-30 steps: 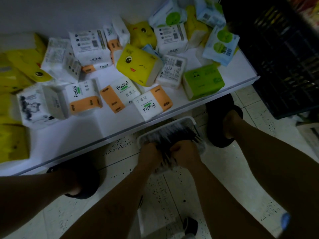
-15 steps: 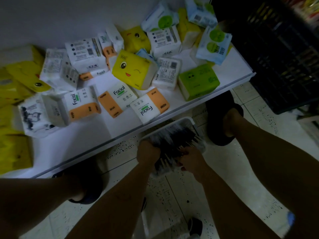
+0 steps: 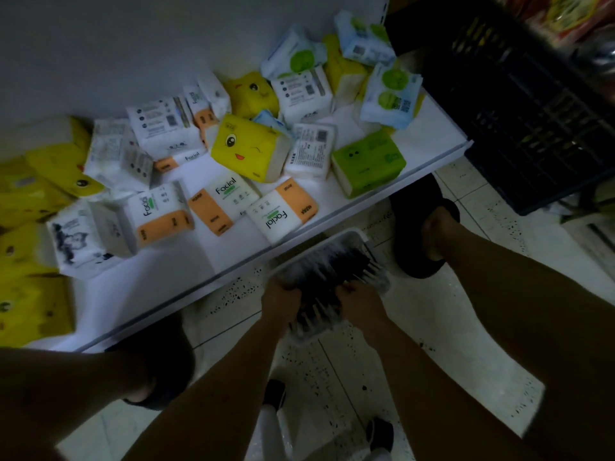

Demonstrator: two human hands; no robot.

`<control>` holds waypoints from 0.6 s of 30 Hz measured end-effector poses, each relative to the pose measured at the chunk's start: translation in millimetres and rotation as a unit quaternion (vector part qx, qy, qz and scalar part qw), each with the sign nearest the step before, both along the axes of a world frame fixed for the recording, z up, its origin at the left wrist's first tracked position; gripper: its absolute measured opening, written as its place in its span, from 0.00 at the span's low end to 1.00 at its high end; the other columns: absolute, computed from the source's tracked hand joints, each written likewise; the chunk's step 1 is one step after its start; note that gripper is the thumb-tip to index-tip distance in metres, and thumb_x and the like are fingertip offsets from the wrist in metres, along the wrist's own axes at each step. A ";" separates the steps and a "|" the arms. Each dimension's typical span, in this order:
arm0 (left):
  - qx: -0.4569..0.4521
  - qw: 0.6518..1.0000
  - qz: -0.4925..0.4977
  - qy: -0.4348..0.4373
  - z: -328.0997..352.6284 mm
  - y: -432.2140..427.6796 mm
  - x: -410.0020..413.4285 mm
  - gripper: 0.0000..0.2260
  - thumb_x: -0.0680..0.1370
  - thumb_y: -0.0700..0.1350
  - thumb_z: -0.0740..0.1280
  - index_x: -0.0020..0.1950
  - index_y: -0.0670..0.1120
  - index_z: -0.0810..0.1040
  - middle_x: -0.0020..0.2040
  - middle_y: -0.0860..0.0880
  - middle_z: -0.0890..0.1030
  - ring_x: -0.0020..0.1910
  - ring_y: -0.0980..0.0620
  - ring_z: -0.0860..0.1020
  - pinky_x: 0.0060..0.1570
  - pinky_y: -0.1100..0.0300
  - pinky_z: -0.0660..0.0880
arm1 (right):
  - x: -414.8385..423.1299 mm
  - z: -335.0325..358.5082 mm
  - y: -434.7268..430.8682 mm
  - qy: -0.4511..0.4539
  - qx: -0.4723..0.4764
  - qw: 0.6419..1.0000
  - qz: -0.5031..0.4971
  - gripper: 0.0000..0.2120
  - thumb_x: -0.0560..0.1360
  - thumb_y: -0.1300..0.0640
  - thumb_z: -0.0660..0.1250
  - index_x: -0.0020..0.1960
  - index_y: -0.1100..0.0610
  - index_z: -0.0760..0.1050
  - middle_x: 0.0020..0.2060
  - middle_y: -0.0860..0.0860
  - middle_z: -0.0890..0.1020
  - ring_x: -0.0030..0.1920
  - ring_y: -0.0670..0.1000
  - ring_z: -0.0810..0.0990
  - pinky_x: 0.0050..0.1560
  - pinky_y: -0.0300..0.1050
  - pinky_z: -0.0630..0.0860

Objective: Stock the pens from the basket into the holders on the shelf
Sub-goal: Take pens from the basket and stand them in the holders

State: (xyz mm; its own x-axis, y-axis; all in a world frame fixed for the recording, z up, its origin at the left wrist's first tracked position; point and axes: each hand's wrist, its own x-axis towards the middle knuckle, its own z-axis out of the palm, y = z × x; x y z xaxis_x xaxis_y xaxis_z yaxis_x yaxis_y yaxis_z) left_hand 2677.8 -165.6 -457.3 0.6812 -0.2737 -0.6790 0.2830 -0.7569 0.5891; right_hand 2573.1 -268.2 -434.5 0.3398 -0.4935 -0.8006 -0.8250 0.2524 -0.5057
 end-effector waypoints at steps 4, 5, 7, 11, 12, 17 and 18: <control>-0.061 0.997 0.035 0.029 34.1 12.5 -6.8 0.08 0.79 0.37 0.59 0.52 0.39 0.78 0.43 0.44 0.80 0.42 0.47 0.79 0.42 0.56 0.76 | -4.5 22.5 8.9 -0.048 -0.018 0.999 -0.003 0.13 0.83 0.53 0.57 0.56 0.62 0.73 0.38 0.55 0.74 0.36 0.52 0.70 0.41 0.46 0.67; -0.079 0.996 0.037 0.028 44.5 15.9 -8.0 0.08 0.80 0.39 0.60 0.51 0.40 0.79 0.44 0.44 0.81 0.44 0.47 0.79 0.44 0.55 0.77 | -5.5 29.8 11.6 -0.053 -0.022 0.998 0.002 0.13 0.83 0.53 0.56 0.60 0.60 0.73 0.44 0.57 0.77 0.41 0.53 0.73 0.44 0.46 0.70; -0.111 0.993 0.040 0.012 67.1 25.2 -9.5 0.08 0.81 0.42 0.61 0.49 0.42 0.79 0.44 0.45 0.82 0.45 0.49 0.80 0.42 0.57 0.78 | -7.0 47.6 18.7 -0.073 -0.022 0.997 0.006 0.10 0.83 0.55 0.56 0.61 0.57 0.71 0.51 0.57 0.78 0.46 0.54 0.75 0.46 0.46 0.74; -0.163 0.986 0.039 -0.024 115.4 42.8 -6.3 0.09 0.80 0.43 0.64 0.45 0.38 0.79 0.43 0.42 0.81 0.43 0.46 0.80 0.41 0.57 0.79 | -0.4 89.7 36.1 -0.156 0.022 0.987 -0.020 0.11 0.82 0.63 0.55 0.45 0.58 0.73 0.36 0.52 0.80 0.32 0.47 0.76 0.31 0.38 0.72; -0.171 0.984 0.032 -0.033 129.0 47.1 -4.7 0.10 0.80 0.44 0.65 0.44 0.38 0.79 0.41 0.41 0.80 0.40 0.46 0.79 0.42 0.55 0.78 | 2.4 102.8 40.2 -0.172 0.009 0.985 -0.013 0.13 0.82 0.63 0.55 0.43 0.57 0.74 0.33 0.50 0.79 0.29 0.45 0.75 0.29 0.37 0.71; -0.225 0.962 0.000 -0.153 195.3 68.7 10.5 0.12 0.81 0.43 0.62 0.49 0.36 0.81 0.35 0.46 0.76 0.29 0.55 0.71 0.28 0.63 0.67 | 10.8 169.1 62.7 -0.298 -0.049 0.953 -0.013 0.12 0.83 0.57 0.57 0.46 0.59 0.76 0.28 0.50 0.71 0.22 0.43 0.68 0.25 0.38 0.65; -0.235 0.957 -0.012 -0.167 206.8 71.9 13.8 0.11 0.82 0.41 0.61 0.53 0.37 0.81 0.36 0.46 0.76 0.30 0.56 0.71 0.28 0.65 0.67 | 12.6 180.1 67.6 -0.322 -0.052 0.945 -0.024 0.12 0.83 0.59 0.57 0.48 0.62 0.77 0.28 0.51 0.71 0.23 0.44 0.69 0.24 0.38 0.67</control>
